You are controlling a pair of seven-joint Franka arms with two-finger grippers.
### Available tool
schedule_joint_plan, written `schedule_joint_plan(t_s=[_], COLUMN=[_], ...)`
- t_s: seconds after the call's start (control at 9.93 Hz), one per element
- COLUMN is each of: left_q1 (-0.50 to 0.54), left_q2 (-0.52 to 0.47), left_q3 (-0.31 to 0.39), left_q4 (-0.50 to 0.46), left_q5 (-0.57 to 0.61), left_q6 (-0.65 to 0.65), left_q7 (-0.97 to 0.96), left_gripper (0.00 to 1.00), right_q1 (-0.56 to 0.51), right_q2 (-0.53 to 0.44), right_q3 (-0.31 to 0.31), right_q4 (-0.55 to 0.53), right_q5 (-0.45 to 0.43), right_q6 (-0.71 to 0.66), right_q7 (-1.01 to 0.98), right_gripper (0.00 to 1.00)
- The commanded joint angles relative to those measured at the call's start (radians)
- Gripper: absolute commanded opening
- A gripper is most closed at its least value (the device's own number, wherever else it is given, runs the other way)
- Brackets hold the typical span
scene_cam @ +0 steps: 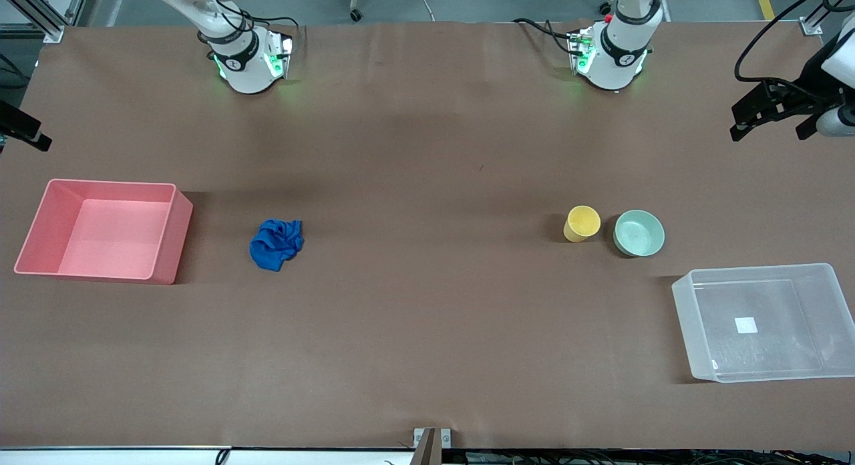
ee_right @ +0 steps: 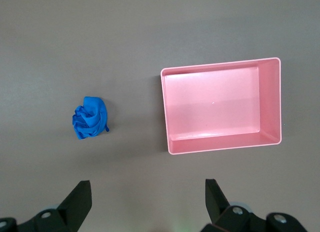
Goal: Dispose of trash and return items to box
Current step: 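Move the right gripper toward the blue cloth while the left gripper reaches the bowl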
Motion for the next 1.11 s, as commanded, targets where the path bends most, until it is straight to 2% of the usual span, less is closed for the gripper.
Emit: schedule_joint_plan(t_s=[0.0,0.3,0.4,0.5,0.7,0.81,1.01], left_q1=[0.002,0.0,0.003,0.003,0.035,0.037,0.062], left_q2=[0.008,0.038,0.048,0.066,0.12,0.134,0.134], left_q3=[0.001,0.001,0.001,0.002,0.001,0.001,0.001], left_q4=[-0.025,-0.001,0.003,-0.002,-0.042,-0.098,-0.282], left_q5=[-0.014,-0.006,-0.007,-0.003,-0.001,-0.003,-0.003], left_q6=[0.015,0.016,0.031,0.068,0.145,0.21,0.393], left_q7=[0.004,0.015,0.015,0.015,0.015,0.018,0.02], left_gripper=[1.0,1.0,1.0,1.0,1.0,1.0,1.0], right_q1=[-0.002,0.001,0.032,0.05,0.054,0.054,0.061], right_q2=[-0.025,-0.02,-0.02,-0.008,0.046,0.064,0.128], right_q3=[0.001,0.004,0.01,0.041,0.123,0.177,0.278], right_q4=[-0.027,-0.022,-0.031,-0.039,-0.164,-0.258,-0.462], right_q5=[0.016,0.017,0.016,0.011,0.007,0.007,0.005], right_q6=[0.008,-0.001,-0.042,-0.029,0.104,0.217,0.522], right_q7=[-0.006,-0.022,-0.06,-0.055,0.019,0.057,0.143], right_gripper=[1.0,1.0,1.0,1.0,1.0,1.0,1.0])
